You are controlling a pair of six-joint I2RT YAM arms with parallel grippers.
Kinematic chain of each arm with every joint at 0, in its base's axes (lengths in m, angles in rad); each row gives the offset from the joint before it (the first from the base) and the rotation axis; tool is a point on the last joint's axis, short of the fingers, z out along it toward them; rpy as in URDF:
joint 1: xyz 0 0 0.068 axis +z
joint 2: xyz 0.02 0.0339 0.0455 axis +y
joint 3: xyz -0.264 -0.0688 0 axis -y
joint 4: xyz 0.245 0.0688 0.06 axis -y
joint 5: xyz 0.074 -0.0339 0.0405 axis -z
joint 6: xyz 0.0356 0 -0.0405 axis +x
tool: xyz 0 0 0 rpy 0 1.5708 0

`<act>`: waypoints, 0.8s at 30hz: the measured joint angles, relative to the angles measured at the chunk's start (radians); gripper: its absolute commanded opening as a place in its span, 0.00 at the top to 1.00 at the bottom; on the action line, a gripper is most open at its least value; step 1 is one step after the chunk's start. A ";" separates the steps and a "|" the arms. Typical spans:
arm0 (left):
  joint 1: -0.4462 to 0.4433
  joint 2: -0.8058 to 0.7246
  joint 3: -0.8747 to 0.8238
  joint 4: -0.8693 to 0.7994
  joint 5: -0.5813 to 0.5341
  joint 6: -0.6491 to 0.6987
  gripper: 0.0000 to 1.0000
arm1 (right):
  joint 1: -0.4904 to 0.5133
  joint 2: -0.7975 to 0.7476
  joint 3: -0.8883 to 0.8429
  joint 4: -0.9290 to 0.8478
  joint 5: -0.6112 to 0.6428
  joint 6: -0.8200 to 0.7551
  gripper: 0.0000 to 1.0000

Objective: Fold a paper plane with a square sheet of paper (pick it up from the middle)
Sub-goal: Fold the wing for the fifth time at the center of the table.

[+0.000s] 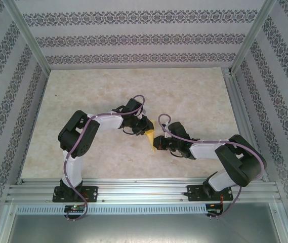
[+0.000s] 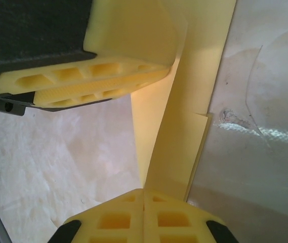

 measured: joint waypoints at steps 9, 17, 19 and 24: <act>0.000 0.028 0.005 0.000 0.010 0.011 0.79 | -0.004 0.029 0.000 0.000 0.012 0.005 0.96; -0.001 0.046 0.008 0.019 0.026 0.021 0.70 | -0.004 0.051 0.000 0.003 0.023 0.023 0.99; -0.001 0.046 0.014 0.022 0.034 0.023 0.67 | -0.004 0.051 0.000 0.003 0.023 0.027 0.99; -0.003 0.039 0.037 0.023 0.048 0.040 0.62 | -0.004 0.051 0.000 0.005 0.031 0.034 1.00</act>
